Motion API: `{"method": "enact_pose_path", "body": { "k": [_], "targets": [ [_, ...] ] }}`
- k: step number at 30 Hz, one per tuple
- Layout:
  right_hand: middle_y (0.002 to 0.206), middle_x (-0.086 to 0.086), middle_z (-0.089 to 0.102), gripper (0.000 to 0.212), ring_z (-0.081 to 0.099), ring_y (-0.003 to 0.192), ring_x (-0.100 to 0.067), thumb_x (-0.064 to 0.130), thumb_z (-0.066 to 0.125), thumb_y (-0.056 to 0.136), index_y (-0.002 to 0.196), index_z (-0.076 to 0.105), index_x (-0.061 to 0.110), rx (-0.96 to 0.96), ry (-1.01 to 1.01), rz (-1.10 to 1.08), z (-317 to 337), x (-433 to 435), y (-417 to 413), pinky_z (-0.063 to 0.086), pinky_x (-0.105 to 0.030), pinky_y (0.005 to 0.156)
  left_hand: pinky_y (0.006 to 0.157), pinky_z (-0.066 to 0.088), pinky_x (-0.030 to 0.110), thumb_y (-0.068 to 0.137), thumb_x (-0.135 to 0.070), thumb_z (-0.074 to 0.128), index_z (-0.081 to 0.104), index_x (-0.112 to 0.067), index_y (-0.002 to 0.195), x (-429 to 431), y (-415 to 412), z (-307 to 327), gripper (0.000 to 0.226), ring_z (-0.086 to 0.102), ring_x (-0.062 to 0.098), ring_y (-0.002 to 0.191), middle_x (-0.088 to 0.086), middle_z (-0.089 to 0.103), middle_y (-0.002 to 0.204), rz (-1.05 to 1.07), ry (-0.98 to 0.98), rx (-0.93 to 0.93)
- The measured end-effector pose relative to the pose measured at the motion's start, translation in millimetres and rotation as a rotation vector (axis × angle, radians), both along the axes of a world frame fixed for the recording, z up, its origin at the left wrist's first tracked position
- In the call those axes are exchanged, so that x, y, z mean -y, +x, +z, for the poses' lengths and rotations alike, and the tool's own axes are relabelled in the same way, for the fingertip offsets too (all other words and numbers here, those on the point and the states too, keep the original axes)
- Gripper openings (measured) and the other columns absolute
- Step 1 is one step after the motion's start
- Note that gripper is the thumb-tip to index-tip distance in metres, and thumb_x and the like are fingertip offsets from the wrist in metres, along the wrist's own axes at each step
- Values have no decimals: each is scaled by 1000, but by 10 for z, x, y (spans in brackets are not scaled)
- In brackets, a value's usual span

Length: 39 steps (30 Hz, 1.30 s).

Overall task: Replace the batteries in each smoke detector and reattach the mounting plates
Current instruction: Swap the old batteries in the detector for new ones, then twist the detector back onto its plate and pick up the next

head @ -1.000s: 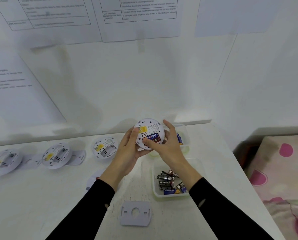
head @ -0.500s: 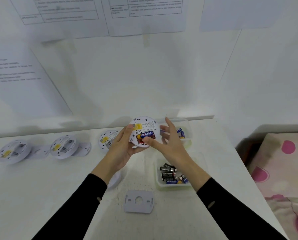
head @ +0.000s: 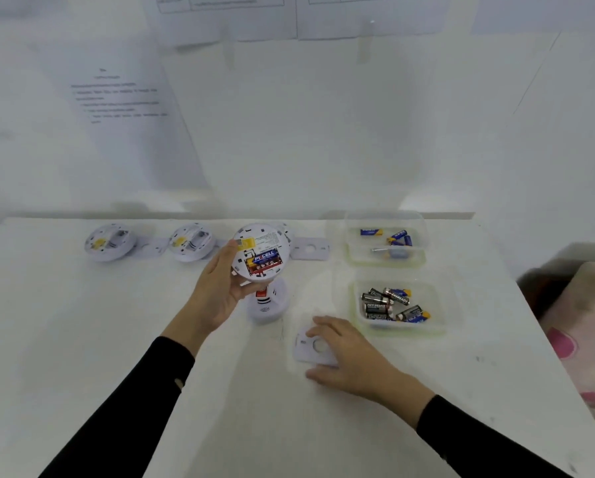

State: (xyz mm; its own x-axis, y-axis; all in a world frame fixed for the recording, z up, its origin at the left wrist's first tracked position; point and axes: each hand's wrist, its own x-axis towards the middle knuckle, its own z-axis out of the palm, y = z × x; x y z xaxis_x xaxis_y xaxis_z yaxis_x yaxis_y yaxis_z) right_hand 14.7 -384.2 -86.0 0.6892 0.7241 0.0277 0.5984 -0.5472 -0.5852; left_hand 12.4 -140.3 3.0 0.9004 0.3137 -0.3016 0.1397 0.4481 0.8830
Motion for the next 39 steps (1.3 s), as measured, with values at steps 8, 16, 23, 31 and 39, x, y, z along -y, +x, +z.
{"method": "enact_pose_path", "body": {
  "k": [8,16,23,31,39],
  "targets": [
    [111,9,55,41,55,108,-8,25,77,71,107,58,20,68,385,-83,414,-273,-249,46,-29,92,94,56,40,101,-47,39,55,-13,136,-452,-541,-58,51,67,31,115,14,65,131,-58,-155,-9],
    [115,5,61,40,57,114,-11,25,82,76,108,60,15,146,683,-207,1068,-1428,-357,46,-28,96,113,38,52,105,-46,32,47,-15,145,-778,-735,2,53,55,31,131,14,59,139,-168,-144,26],
    [111,15,60,40,51,107,-10,42,75,72,106,60,27,243,609,-446,960,-2212,-464,39,-30,91,95,53,50,108,-38,31,49,-30,135,-1010,-779,111,33,67,31,115,9,70,124,-173,-163,92],
    [120,13,56,35,51,107,-6,50,69,74,105,69,32,304,532,-483,865,-2589,-470,24,-19,94,100,52,47,100,-58,34,42,-27,147,-1289,-793,117,57,59,32,127,11,58,141,-251,-118,118],
    [117,11,58,38,52,110,-1,54,67,73,104,71,33,305,511,-461,894,-2683,-394,27,-30,93,97,53,52,106,-36,40,38,-31,146,-1479,-735,53,41,64,30,120,8,58,141,-282,-97,156]
  ]
}}
